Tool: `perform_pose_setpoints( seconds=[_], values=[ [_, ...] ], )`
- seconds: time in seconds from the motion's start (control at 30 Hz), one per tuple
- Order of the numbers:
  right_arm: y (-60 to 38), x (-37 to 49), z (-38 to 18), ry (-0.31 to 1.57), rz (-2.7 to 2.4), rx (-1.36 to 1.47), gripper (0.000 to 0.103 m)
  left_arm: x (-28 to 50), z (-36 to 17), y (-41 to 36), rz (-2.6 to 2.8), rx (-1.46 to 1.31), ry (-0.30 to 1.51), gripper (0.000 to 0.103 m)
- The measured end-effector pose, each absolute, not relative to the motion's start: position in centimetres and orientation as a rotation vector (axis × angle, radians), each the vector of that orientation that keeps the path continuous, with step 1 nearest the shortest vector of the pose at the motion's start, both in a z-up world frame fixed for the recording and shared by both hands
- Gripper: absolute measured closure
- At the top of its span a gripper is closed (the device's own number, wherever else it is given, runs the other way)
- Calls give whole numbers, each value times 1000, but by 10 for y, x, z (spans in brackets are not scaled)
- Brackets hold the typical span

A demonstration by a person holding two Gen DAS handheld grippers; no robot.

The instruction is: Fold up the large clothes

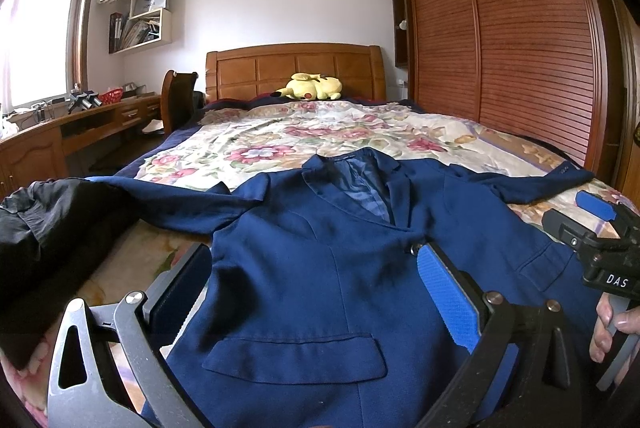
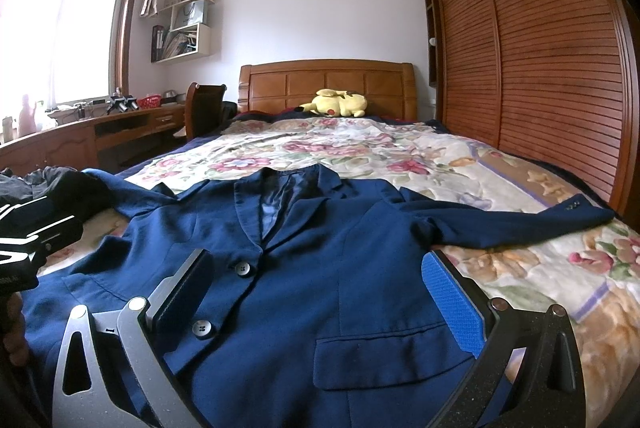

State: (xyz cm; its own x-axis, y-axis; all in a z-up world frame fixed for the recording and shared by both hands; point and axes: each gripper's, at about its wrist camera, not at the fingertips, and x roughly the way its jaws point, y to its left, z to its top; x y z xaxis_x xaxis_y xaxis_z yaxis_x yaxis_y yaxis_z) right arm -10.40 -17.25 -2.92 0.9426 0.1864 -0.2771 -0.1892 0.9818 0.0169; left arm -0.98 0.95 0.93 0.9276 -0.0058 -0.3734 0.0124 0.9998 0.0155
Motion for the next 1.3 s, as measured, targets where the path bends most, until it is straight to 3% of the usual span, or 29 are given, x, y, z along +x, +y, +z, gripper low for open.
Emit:
perform_pose_setpoints(
  seconds=[1.3],
  values=[
    [-173, -102, -30, 280, 188, -14, 0, -8, 7, 7, -9, 18, 374, 0]
  ],
)
